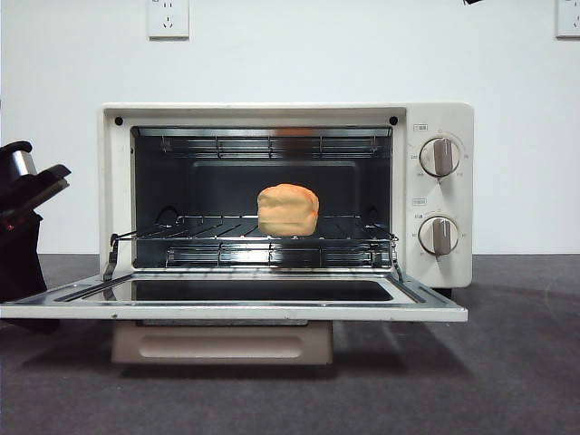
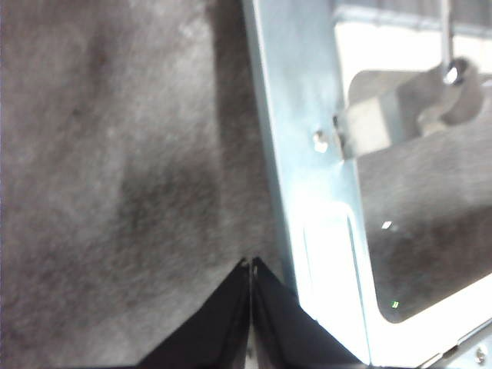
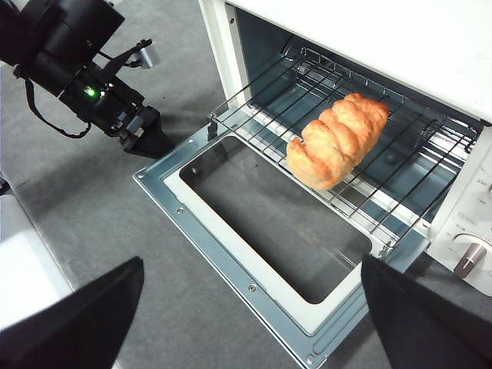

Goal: The left arm flap open the oven, the right arm pick bread and place it into oven, the left arm flap close the oven

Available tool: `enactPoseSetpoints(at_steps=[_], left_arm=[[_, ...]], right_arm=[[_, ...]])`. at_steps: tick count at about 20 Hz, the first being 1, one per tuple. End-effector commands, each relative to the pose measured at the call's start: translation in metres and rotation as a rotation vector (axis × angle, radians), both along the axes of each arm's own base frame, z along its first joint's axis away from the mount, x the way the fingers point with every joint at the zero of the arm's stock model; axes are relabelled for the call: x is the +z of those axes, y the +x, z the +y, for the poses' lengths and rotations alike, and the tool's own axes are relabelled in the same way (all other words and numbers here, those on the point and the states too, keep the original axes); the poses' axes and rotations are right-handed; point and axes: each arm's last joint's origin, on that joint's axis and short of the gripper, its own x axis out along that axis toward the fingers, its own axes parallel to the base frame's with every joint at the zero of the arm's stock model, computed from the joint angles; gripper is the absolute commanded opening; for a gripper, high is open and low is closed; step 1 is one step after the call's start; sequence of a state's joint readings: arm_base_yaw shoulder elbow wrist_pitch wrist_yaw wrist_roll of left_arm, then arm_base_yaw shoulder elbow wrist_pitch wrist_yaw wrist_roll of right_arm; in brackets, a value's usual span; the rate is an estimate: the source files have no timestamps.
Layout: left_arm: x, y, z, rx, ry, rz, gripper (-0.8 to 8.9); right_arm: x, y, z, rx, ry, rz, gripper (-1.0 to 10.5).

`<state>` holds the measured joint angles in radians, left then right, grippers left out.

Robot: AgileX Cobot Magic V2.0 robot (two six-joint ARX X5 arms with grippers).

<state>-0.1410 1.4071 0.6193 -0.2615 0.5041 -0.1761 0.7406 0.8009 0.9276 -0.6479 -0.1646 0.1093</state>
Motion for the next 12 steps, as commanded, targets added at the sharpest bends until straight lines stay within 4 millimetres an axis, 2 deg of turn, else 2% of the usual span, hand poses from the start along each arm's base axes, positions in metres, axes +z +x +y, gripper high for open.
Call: enactPoseSetpoints(at_steps=[1,6,12], left_arm=[[0.005,0.005,-0.004,-0.071,-0.129,-0.032,0.12],[0.01,0.01,0.001,-0.086,-0.239,-0.074,0.12],[0.017,0.016,0.008,-0.057,-0.279,-0.143,0.12]], right_arm=[[0.002,0.0,0.002,0.001,0.005,-0.002,4.5],[0.002,0.0,0.002,-0.001,0.004,-0.002,4.5],[0.002,0.0,0.002,-0.003,0.006,0.001,4.5]])
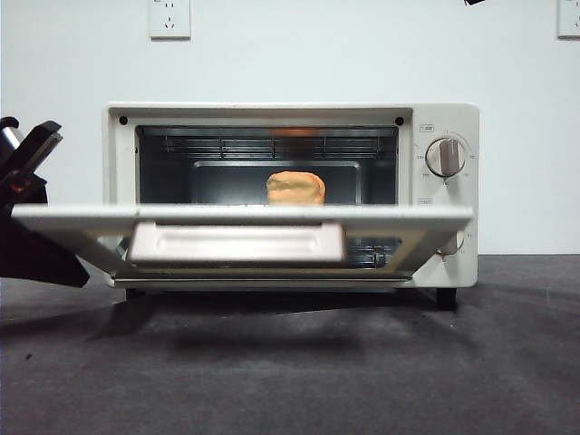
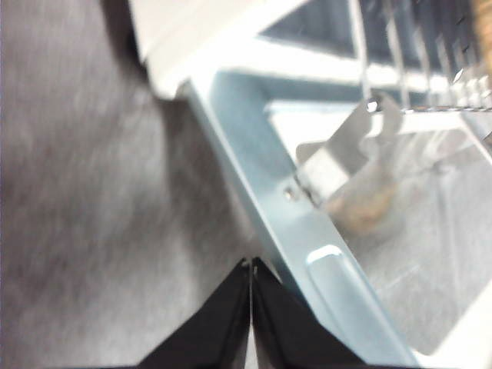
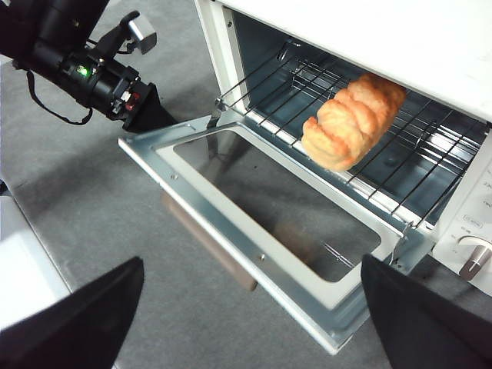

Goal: The left arm flap open the oven, the right arm pick bread and place it into oven, the left arm flap close the oven

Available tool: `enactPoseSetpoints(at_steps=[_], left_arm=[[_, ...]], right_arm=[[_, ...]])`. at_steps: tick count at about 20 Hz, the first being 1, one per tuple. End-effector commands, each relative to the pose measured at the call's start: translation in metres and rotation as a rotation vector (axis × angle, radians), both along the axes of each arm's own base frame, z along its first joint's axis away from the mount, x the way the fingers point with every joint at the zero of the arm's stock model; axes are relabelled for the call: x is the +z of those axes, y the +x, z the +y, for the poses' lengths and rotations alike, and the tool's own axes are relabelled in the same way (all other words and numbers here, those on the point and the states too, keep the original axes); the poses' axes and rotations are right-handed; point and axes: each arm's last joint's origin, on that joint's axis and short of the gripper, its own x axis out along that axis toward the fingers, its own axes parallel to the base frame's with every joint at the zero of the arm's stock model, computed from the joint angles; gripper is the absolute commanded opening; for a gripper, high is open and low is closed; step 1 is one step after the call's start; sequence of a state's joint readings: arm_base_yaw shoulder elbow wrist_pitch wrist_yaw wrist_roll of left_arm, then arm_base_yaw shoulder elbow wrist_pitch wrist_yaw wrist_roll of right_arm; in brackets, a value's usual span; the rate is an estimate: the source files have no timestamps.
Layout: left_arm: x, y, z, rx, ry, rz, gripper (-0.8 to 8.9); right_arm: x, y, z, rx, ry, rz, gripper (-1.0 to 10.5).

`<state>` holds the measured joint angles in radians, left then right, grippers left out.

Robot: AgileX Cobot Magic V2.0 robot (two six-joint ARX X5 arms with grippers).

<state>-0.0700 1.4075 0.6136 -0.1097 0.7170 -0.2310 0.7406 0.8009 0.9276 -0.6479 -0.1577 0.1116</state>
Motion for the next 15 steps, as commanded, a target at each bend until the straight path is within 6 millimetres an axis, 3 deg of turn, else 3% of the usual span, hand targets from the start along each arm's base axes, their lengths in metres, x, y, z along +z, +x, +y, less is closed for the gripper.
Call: enactPoseSetpoints(at_steps=[1,15], left_arm=[[0.01,0.007,-0.002,-0.03,-0.07,-0.072,0.12],[0.039,0.023,0.009,0.076,-0.158,-0.306,0.12]], right_arm=[[0.002,0.0,0.002,0.004,0.007,0.002,4.5],[0.002,0.0,0.002,-0.004,0.016,0.014,4.5]])
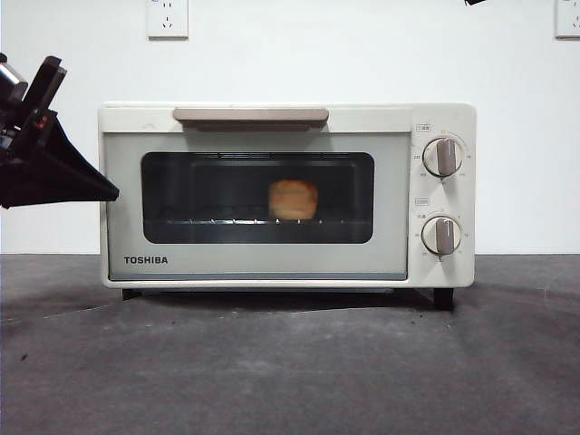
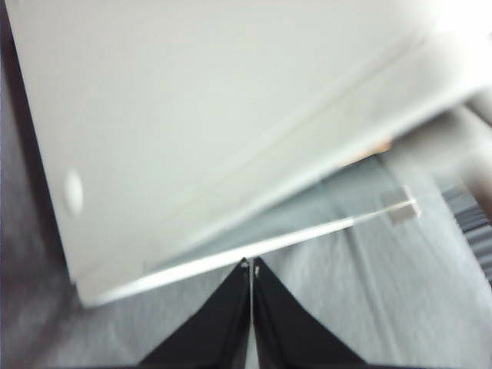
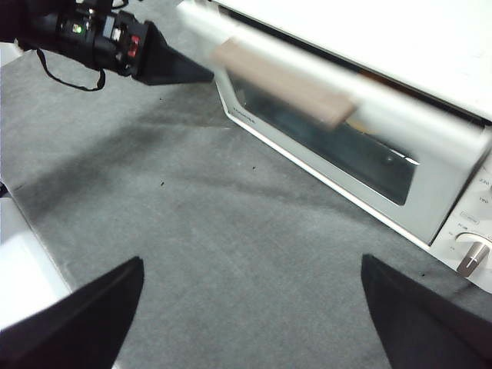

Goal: The left arm flap open the oven, the right arm pick bread and place it into oven, the left arm flap close the oven

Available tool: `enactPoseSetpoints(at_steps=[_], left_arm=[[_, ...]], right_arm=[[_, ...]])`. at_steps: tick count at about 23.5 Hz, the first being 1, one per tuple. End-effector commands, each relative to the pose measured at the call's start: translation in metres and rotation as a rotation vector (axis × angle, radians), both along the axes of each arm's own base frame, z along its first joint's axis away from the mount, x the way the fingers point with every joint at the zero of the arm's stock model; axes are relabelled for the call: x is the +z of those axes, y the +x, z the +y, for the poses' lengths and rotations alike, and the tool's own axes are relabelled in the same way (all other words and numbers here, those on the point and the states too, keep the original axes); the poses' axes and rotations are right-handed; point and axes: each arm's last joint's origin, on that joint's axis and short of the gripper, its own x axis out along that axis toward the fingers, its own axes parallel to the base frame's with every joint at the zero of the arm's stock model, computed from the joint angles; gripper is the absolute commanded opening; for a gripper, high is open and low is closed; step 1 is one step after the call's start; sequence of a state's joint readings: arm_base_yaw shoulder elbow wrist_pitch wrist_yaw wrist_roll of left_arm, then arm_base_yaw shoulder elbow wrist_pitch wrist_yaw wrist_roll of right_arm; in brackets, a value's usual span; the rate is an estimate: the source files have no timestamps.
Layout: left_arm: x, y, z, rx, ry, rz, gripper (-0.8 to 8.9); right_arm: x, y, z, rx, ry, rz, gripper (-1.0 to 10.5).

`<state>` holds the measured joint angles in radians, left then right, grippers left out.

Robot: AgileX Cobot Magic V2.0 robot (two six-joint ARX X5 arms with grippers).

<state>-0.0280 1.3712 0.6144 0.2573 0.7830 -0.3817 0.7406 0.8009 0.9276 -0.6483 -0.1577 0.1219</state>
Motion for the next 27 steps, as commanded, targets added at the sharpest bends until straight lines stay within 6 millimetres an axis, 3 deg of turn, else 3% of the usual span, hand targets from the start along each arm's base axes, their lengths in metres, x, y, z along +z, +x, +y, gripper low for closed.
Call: enactPoseSetpoints(at_steps=[1,6,10,20,27], left_arm=[[0.005,0.004,0.0,0.012,-0.02,-0.016,0.12],[0.008,-0.001,-0.002,0.001,-0.017,0.004,0.12],[0.023,-0.012,-0.005,-0.006,0.012,-0.05,0.13],[0.099,-0.061,-0.013,0.054,0.271,-0.225,0.13],[0.147,-0.101,-0.019,-0.012,0.407,-0.284,0.12]], right_arm=[[0.002,0.0,0.002,0.0,0.012,0.008,4.5],[0.002,0.0,0.002,-0.004,0.012,0.005,4.5],[0.003,0.001,0.002,-0.023,0.01,-0.009,4.5],[0.004,0.003,0.001,-0.069,-0.003,-0.032,4.5],[0.005,0.004,0.002,-0.079,0.012,-0.046,4.5]])
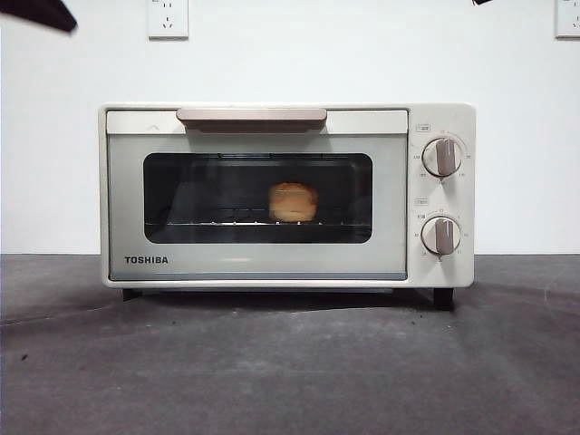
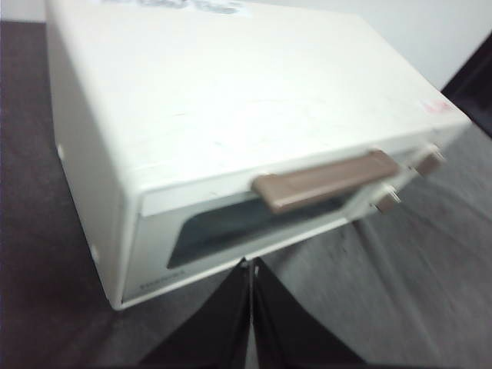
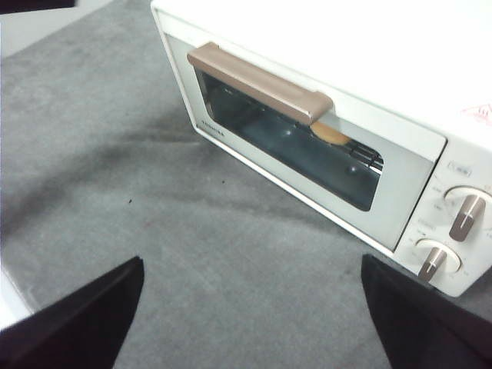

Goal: The left arm flap open the oven, the right arm pick bread and place it into oven, the left arm flap close the oven

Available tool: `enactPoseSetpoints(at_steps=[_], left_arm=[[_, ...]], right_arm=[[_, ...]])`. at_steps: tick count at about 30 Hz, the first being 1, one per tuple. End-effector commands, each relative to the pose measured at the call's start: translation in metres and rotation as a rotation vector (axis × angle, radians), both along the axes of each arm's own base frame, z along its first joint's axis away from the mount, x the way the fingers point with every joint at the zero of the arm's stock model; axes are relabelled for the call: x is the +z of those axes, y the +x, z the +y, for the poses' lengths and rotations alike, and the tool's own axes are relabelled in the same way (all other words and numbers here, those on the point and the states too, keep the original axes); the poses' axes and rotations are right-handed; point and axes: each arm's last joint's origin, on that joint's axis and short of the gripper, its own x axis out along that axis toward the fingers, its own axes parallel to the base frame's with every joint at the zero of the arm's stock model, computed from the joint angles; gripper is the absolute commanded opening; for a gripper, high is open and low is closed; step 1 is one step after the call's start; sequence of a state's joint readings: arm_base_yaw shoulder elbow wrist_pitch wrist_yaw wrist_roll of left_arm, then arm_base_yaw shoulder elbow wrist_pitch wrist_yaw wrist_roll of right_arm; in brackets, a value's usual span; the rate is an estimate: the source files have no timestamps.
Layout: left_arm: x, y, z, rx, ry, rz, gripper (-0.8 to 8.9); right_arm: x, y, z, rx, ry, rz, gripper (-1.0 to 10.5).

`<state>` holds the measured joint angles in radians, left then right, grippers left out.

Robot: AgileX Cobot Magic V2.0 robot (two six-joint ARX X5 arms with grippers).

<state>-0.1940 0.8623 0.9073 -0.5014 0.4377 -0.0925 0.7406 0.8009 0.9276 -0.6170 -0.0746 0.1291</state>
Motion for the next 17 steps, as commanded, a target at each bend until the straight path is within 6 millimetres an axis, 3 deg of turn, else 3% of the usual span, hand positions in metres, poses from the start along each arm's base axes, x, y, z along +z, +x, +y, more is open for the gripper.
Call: enactPoseSetpoints(at_steps=[1,9,17], left_arm=[[0.013,-0.011,-0.002,-0.054,0.08,-0.025,0.12],[0.025,-0.043,-0.002,-0.14,0.133,-0.002,0.12],[0.027,-0.048,-0.001,-0.14,0.129,-0.018,0.12]], right_arm=[[0.003,0.001,0.002,-0.003,0.019,-0.002,4.5],[0.003,0.001,0.003,-0.004,0.024,-0.002,4.5],[0.003,0.001,0.003,-0.004,0.023,-0.002,4.5]])
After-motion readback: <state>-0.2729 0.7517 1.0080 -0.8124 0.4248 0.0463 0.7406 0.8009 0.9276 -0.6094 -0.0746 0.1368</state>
